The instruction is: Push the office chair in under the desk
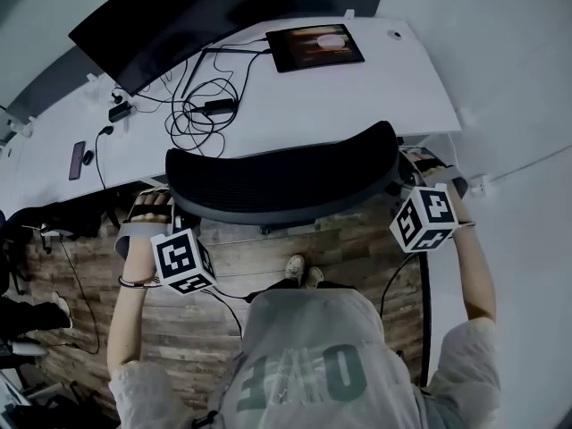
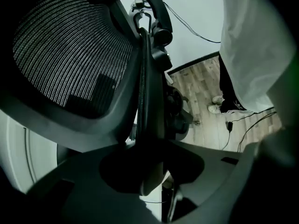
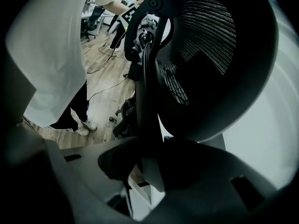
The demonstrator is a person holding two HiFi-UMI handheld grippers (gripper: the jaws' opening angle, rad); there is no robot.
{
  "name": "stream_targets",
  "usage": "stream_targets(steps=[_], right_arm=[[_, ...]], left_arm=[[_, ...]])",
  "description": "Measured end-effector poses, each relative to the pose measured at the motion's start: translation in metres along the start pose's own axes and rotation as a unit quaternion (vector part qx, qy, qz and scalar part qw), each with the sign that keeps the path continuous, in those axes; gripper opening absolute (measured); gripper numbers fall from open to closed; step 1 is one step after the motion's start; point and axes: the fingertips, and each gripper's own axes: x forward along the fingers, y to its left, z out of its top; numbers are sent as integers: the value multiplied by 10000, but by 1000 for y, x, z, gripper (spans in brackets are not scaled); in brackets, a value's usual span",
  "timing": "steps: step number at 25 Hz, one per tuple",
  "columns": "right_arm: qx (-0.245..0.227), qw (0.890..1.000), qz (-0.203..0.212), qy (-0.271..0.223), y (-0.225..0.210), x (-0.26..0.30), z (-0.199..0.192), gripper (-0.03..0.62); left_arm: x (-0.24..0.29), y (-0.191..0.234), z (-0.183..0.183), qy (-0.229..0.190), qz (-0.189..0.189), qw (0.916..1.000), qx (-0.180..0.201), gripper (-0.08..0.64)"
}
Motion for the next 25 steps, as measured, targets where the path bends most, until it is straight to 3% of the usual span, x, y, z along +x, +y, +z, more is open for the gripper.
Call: stream_targets(steps=[12,25], right_arm=[[-80,9999,-5,-77,-17,11,-6,160],[-93,9998,23,-172,-21,15,-5,160]], left_arm=[[16,18,-3,265,215,9994,-44,155],[20,22,-5,351,173,9991,-140,156]])
